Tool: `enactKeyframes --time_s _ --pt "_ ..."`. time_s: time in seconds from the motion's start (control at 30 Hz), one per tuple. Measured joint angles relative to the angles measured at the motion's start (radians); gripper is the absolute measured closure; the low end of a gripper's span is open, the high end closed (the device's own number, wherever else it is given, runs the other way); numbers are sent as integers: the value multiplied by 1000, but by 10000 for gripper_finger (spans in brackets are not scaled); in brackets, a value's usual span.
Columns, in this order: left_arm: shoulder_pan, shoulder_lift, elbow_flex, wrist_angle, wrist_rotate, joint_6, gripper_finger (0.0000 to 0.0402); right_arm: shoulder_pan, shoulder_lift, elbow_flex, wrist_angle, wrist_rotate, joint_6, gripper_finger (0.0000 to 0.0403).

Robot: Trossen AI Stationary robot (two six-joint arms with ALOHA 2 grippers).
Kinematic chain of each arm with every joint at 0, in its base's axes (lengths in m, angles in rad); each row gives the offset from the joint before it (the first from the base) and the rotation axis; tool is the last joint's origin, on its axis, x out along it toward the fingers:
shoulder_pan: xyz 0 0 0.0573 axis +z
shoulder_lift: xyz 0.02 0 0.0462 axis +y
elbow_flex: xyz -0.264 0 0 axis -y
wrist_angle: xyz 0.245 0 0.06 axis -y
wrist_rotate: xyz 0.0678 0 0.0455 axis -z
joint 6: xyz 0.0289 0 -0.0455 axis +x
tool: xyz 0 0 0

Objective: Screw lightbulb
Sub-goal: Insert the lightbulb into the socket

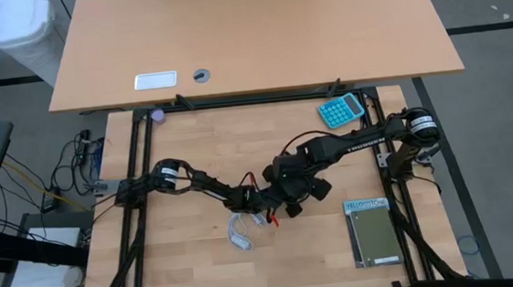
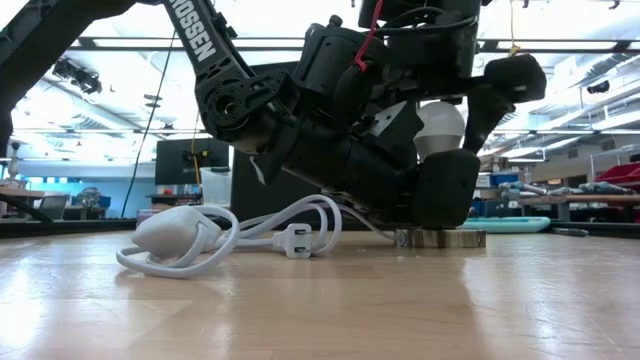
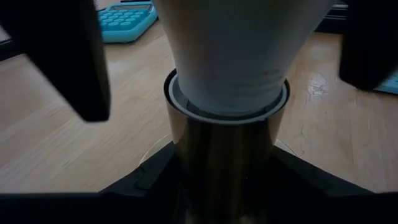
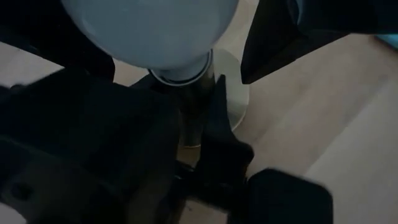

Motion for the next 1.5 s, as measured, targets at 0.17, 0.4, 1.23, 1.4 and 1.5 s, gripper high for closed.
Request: enactKeyframes --time_s 0.17,0.4,1.23,1.4,1.5 --pt "0 0 0 -1 1 0 196 0 0 2 3 9 -180 54" --pt "-1 0 0 -2 3 1 196 -1 -1 2 4 65 -345 55" --pt "-2 0 0 0 10 1 196 -4 -3 2 -11 44 -460 147" --pt "-2 0 0 0 9 1 196 -3 -3 2 -10 36 -327 128" --pt "-2 0 0 0 8 0 196 -4 -3 2 -7 22 -233 137"
